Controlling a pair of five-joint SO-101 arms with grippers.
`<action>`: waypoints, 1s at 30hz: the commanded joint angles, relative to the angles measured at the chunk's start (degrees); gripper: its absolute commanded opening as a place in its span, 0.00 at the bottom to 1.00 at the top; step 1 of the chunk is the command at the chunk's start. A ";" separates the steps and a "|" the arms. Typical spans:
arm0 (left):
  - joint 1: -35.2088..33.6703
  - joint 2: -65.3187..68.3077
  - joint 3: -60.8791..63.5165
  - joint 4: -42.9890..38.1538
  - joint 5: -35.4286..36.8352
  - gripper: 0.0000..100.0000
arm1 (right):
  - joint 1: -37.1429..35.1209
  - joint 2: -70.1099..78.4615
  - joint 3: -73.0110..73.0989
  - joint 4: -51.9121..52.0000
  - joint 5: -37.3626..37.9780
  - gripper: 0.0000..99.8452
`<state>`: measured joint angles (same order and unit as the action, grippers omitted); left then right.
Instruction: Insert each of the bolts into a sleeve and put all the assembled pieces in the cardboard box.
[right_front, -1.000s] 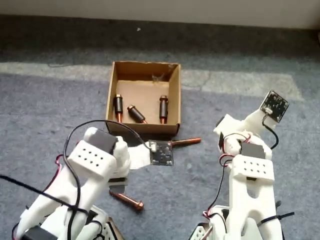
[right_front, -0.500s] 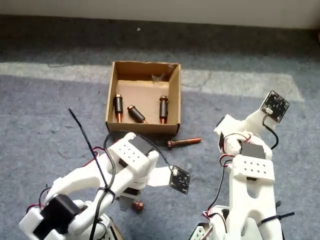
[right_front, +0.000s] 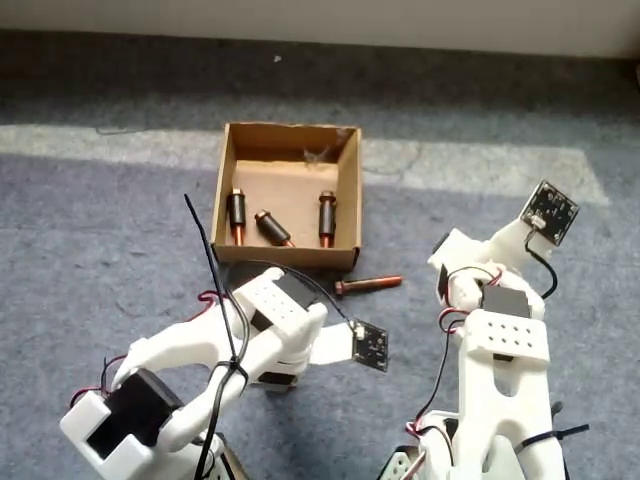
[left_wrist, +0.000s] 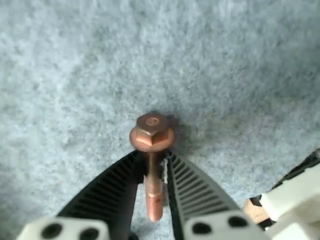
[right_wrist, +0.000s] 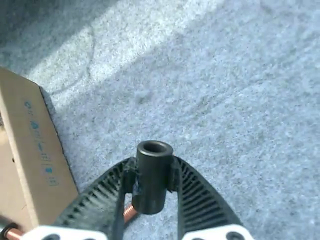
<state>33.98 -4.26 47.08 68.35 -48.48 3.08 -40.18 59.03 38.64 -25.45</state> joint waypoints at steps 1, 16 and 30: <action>0.40 -0.66 -2.24 -2.99 7.65 0.00 | 0.66 -2.24 -0.13 -0.84 0.62 0.00; -2.86 -31.87 -1.54 -3.25 24.53 0.00 | -7.96 -12.97 5.14 3.82 8.97 0.00; -18.15 -54.73 -1.45 -15.21 50.37 0.00 | -27.91 -38.55 21.76 -3.03 19.25 0.00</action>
<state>18.24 -54.81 46.11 58.07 -4.26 -21.45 -74.55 79.08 39.60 -10.07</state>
